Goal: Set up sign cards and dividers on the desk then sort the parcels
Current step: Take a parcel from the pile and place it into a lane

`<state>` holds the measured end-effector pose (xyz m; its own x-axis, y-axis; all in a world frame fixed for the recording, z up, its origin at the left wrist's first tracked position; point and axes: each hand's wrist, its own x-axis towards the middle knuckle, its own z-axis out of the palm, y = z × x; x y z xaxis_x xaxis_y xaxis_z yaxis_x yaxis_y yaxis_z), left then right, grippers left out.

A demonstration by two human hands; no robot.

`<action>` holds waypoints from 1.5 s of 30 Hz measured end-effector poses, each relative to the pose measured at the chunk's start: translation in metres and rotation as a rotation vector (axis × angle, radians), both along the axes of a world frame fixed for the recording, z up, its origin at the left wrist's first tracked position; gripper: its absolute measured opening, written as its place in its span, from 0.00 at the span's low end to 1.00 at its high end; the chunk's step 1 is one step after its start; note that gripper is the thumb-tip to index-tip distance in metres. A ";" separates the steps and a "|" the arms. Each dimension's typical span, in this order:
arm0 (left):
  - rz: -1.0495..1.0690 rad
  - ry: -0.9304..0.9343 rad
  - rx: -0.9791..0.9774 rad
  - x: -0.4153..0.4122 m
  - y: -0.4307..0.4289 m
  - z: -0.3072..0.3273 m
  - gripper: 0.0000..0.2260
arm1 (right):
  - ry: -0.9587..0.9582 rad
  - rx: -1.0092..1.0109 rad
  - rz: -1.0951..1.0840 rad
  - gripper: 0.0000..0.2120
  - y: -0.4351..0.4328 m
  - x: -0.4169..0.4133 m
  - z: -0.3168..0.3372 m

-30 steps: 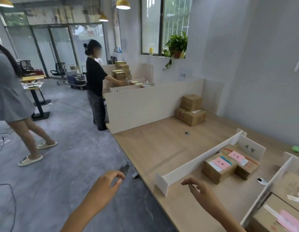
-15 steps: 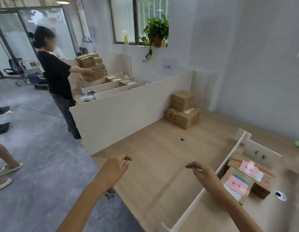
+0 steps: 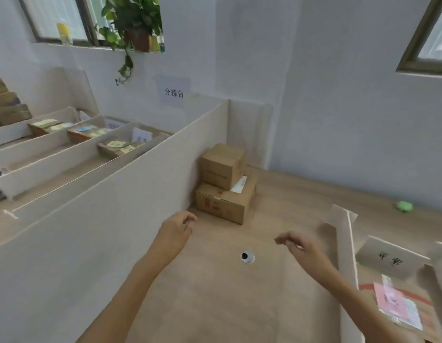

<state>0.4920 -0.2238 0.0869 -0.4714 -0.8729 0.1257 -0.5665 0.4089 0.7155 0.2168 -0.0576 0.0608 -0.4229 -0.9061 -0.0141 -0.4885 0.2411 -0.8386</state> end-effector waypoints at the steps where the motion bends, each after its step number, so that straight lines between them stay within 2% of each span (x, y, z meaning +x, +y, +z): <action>1: 0.004 0.039 0.004 -0.015 -0.036 -0.005 0.09 | 0.006 0.016 -0.019 0.21 -0.032 -0.006 0.002; 6: 0.016 0.175 0.095 -0.096 -0.194 -0.042 0.16 | 0.054 0.049 -0.085 0.18 -0.190 -0.038 -0.001; 10: 0.050 0.171 0.159 -0.153 -0.270 -0.074 0.26 | -0.097 0.012 -0.179 0.17 -0.294 -0.052 -0.019; 16: 0.123 0.300 0.202 -0.191 -0.309 -0.111 0.34 | -0.454 0.133 -0.344 0.27 -0.387 -0.053 -0.047; 20: 0.147 0.394 0.238 -0.196 -0.305 -0.122 0.36 | -0.494 0.144 -0.389 0.19 -0.398 -0.048 -0.052; 25: 0.092 0.516 0.273 -0.180 -0.261 -0.102 0.25 | -0.634 0.053 -0.485 0.09 -0.353 -0.044 -0.043; 29: 0.066 0.591 0.253 -0.156 -0.220 -0.087 0.15 | -0.671 -0.076 -0.490 0.10 -0.291 -0.036 -0.024; 36: 0.047 0.789 0.500 -0.116 -0.102 -0.018 0.02 | -0.579 -0.239 -0.471 0.12 -0.152 0.010 0.032; 37: 0.039 0.784 0.509 -0.107 -0.083 -0.010 0.05 | -0.571 -0.256 -0.458 0.13 -0.127 0.018 0.042; 40: -0.049 0.621 0.521 -0.074 -0.011 0.016 0.34 | -0.569 -0.313 -0.434 0.12 -0.037 0.042 0.074; 42: -0.171 0.587 0.599 -0.049 0.046 0.035 0.47 | -0.565 -0.338 -0.394 0.12 0.029 0.060 0.095; 43: -0.208 0.603 0.666 -0.037 0.076 0.040 0.53 | -0.554 -0.341 -0.369 0.13 0.062 0.069 0.101; 45: -0.292 0.661 0.735 -0.010 0.142 0.045 0.51 | -0.530 -0.379 -0.318 0.15 0.131 0.088 0.113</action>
